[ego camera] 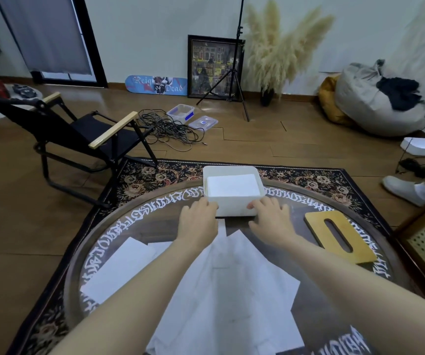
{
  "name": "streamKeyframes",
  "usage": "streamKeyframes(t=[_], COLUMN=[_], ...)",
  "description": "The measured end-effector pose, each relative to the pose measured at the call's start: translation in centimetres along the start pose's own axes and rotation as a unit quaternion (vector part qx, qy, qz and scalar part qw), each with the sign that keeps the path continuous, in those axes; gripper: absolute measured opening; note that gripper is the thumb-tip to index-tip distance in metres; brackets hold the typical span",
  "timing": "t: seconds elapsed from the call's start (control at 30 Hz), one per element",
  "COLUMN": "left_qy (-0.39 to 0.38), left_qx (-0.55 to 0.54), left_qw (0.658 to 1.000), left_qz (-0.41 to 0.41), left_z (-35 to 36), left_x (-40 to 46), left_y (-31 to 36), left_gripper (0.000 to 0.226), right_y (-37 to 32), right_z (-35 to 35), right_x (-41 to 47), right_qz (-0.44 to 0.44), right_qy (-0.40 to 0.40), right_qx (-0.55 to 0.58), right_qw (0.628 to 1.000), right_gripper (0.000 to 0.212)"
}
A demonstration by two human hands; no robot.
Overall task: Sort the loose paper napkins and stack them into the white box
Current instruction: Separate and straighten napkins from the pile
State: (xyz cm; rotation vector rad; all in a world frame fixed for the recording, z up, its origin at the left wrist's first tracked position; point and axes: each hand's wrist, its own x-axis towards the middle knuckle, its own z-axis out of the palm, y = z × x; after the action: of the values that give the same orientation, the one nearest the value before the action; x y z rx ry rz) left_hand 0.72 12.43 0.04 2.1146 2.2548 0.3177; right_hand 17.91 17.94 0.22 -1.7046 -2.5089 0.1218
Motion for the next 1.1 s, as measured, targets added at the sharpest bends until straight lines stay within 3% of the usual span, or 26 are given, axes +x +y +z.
streamKeyframes(t=[0.47, 1.1], left_qy=[-0.062, -0.095], left_qx=[0.012, 0.003], left_qw=[0.996, 0.990], left_qz=[-0.064, -0.108], left_z=[-0.8, -0.7], left_x=[-13.7, -20.9], left_y=[-3.6, -7.6], left_gripper=[0.037, 0.038], right_y=[-2.8, -9.8], right_z=[1.0, 4.4], right_x=[-10.0, -13.9], right_qz=[-0.032, -0.099], right_qy=[-0.046, -0.130], right_qx=[0.014, 0.027], right_qw=[0.998, 0.986], right_gripper=[0.043, 0.040])
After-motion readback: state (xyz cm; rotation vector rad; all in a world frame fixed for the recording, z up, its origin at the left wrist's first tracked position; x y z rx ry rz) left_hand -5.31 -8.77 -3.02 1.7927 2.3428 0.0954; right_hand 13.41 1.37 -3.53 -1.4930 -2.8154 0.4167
